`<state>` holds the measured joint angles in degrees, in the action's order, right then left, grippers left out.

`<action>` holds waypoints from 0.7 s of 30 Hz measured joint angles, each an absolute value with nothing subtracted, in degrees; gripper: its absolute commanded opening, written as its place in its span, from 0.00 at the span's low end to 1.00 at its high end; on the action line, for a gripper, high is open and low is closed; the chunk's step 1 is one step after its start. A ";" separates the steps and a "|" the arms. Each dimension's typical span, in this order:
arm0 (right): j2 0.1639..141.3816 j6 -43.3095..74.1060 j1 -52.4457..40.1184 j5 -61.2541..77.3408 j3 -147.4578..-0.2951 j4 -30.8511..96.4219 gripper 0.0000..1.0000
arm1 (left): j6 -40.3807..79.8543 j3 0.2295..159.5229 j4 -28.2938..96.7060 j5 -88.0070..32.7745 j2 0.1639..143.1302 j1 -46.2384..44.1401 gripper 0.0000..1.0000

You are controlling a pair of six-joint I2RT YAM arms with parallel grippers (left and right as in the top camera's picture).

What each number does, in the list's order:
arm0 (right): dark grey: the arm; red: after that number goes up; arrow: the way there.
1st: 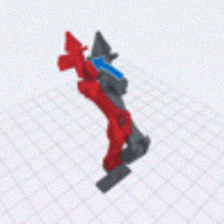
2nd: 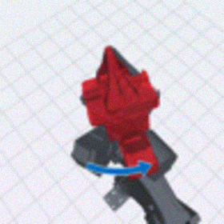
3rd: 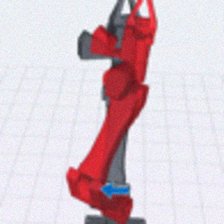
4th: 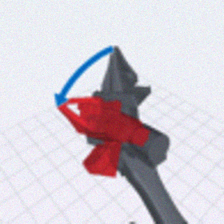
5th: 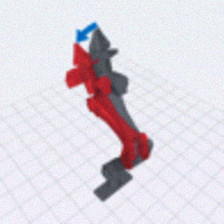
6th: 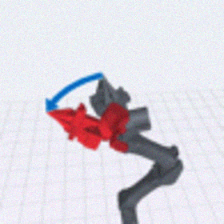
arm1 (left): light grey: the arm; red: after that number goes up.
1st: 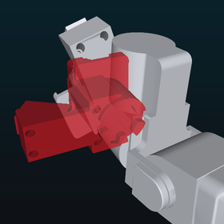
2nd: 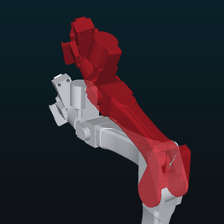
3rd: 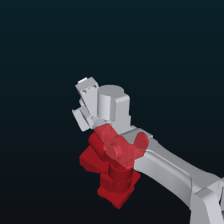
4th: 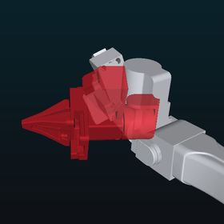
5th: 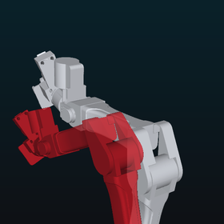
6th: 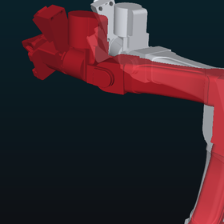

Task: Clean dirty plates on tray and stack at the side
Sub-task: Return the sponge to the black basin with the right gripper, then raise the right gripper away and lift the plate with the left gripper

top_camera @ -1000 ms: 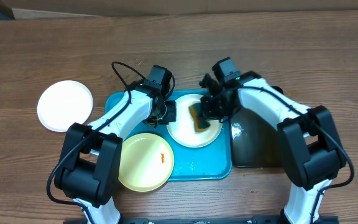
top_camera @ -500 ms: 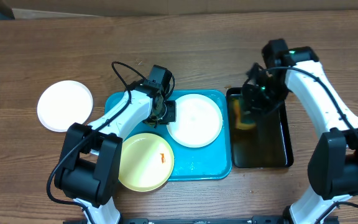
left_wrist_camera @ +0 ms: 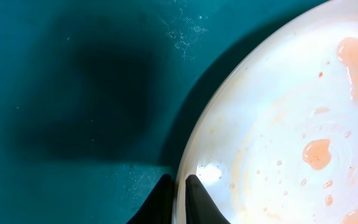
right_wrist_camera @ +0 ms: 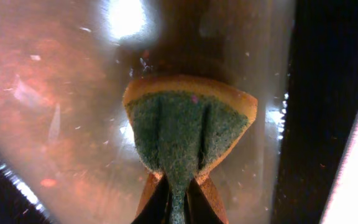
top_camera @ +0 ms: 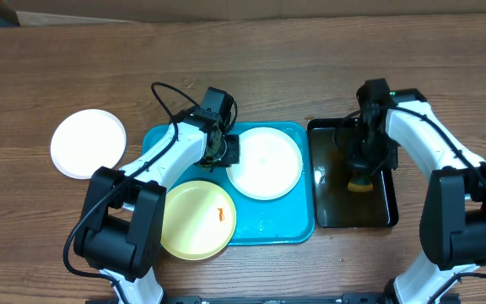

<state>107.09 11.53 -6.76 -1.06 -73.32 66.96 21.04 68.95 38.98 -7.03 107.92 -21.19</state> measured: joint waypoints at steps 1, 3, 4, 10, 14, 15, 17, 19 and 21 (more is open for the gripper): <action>107.09 11.57 -6.76 -1.21 -72.62 66.30 0.22 | 21.06 68.95 39.00 -7.03 107.92 -21.19 0.13; 107.09 11.40 -6.76 -1.52 -71.68 66.08 0.35 | 21.06 68.95 38.96 -7.03 107.92 -21.19 0.17; 107.09 11.68 -6.76 -1.63 -71.55 66.15 0.41 | 21.04 68.95 38.98 -7.03 107.92 -21.19 0.18; 107.09 11.99 -6.76 -1.78 -71.72 66.04 0.49 | 21.04 68.95 39.72 -7.03 107.92 -21.19 0.25; 107.09 11.88 -6.50 -1.32 -75.07 67.81 0.65 | 21.04 68.95 40.18 -7.03 107.92 -21.19 0.26; 107.09 11.79 -6.20 -1.08 -76.71 68.18 0.67 | 21.06 68.95 40.21 -7.03 107.92 -21.19 0.26; 107.09 11.90 -4.84 -0.71 -80.44 68.40 0.72 | 21.06 68.95 40.10 -7.03 108.16 -21.19 0.26; 107.09 12.29 -2.37 -0.38 -83.77 68.34 0.73 | 21.06 68.95 39.97 -7.03 109.03 -21.19 0.27; 107.09 12.69 1.34 -0.19 -85.95 67.68 0.93 | 21.06 69.08 39.86 -7.11 110.17 -21.19 0.26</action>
